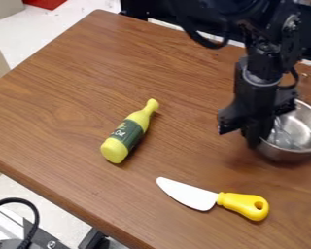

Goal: Moved the pot at the left side of the yellow bottle

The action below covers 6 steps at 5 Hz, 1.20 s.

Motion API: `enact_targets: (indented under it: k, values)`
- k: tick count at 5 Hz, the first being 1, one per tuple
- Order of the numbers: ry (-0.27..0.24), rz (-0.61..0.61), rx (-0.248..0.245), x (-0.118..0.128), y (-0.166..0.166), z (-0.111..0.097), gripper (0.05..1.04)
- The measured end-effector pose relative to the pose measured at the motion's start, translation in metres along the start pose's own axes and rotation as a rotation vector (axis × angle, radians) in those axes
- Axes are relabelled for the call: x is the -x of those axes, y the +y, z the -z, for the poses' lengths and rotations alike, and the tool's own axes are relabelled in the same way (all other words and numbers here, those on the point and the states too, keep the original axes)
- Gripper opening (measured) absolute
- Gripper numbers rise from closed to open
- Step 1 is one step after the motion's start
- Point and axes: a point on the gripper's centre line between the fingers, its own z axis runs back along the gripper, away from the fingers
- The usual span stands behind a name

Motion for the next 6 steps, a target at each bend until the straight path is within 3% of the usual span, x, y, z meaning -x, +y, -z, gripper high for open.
enact_targets:
  k: [1,4,6]
  values:
    - [-0.008,-0.07,-0.021,-0.012,0.008,-0.004,0.058]
    - [-0.05,-0.208,0.049,-0.044,0.039,-0.021,0.057]
    - [-0.023,-0.276,0.053,-0.069,0.06,-0.025,0.057]
